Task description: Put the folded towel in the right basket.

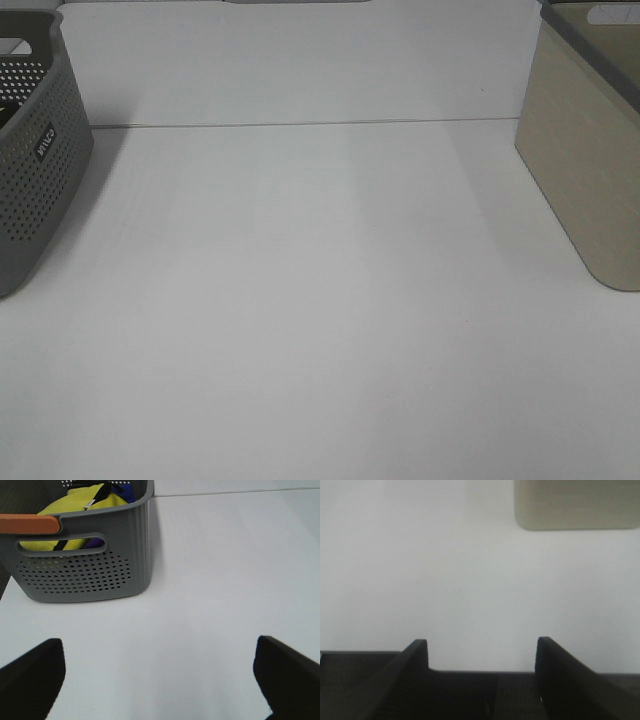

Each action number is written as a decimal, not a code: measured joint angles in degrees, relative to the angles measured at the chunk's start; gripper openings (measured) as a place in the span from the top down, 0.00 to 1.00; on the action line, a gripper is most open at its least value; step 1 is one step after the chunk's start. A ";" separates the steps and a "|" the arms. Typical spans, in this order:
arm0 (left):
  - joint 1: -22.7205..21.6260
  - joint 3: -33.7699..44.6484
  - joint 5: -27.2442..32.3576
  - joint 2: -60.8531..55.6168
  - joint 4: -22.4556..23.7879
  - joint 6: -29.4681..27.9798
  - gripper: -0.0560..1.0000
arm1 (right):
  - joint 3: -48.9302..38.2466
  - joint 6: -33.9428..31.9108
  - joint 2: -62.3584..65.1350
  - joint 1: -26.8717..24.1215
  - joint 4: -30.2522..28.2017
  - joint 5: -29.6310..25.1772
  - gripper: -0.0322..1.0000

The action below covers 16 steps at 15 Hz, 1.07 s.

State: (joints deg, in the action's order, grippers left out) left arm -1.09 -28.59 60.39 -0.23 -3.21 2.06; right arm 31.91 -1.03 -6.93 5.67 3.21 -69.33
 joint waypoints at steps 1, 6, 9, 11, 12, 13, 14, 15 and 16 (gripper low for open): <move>0.00 0.00 0.00 0.00 0.00 0.00 0.03 | 0.00 0.17 1.38 0.00 -0.17 0.69 0.39; 0.00 0.00 0.00 0.00 0.00 0.00 0.03 | -2.64 1.95 5.96 0.00 -1.09 7.51 0.39; 0.00 0.00 0.00 0.00 0.00 0.00 0.03 | -2.64 1.89 5.96 0.00 -2.52 8.19 0.39; 0.00 0.00 0.00 0.00 0.00 0.00 0.03 | -2.64 1.89 5.96 0.00 -2.52 8.19 0.39; 0.00 0.00 0.00 0.00 0.00 0.00 0.03 | -2.64 1.89 5.96 0.00 -2.52 8.19 0.39; 0.00 0.00 0.00 0.00 0.00 0.00 0.03 | -2.64 1.89 5.96 0.00 -2.58 8.19 0.39; 0.00 0.00 0.00 0.00 0.00 0.00 0.03 | -2.64 1.89 5.96 0.00 -2.58 8.19 0.39; 0.00 0.00 0.00 0.00 0.00 0.00 0.03 | -2.64 1.89 5.96 0.00 -2.58 8.19 0.39; 0.00 0.00 0.00 0.00 0.00 0.00 0.03 | -2.64 1.89 5.96 0.00 -2.58 8.19 0.39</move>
State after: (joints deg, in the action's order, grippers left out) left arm -1.09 -28.59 60.39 -0.23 -3.21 2.06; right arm 29.28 0.86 -0.97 5.67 0.63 -61.13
